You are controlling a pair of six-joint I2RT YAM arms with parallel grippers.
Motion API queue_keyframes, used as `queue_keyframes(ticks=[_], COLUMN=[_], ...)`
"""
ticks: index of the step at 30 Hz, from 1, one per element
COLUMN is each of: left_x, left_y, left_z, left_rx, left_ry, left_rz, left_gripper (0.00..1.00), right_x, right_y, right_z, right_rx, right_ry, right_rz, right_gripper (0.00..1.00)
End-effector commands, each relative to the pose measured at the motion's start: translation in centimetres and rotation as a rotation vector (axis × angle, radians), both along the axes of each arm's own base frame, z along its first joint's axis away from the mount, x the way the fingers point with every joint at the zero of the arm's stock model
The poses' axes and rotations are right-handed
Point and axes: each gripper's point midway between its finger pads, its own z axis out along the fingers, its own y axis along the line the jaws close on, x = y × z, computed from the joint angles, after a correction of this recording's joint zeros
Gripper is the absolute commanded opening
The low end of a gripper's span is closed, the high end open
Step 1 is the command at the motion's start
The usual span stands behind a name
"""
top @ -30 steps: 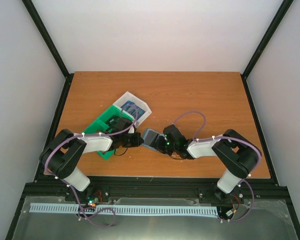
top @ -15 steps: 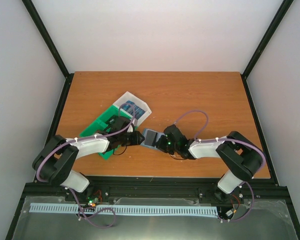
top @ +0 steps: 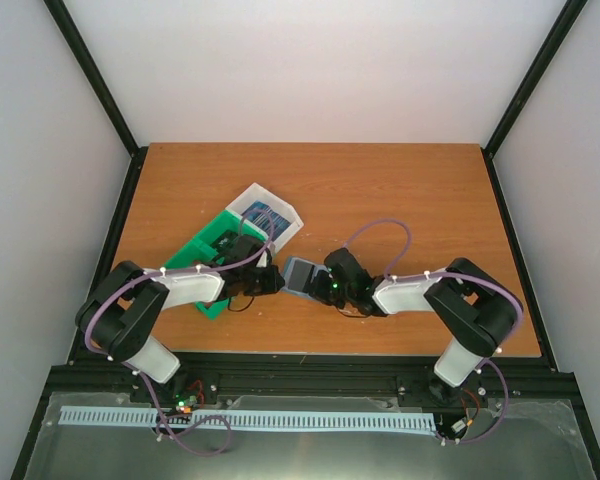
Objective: Put the credit cards into the card holder
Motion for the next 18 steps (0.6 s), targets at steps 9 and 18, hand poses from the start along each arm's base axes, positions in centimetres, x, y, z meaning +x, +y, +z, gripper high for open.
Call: queue_keyframes(ticks=[9,18], left_x=[-1.5,-0.8], left_y=[0.3,-0.1], left_z=[-1.6,0.3], left_rx=[0.005,-0.014], left_ry=[0.049,0.007], left_rz=[-0.013,-0.026], left_gripper=[0.01,0.05], right_x=[0.6,1.2], right_y=[1.8,0.6], right_z=[0.6,1.8], right_rx=[0.075,0.018], right_ry=[-0.017,-0.068], right_rz=[0.015,-0.012], right_gripper=[0.05,0.05])
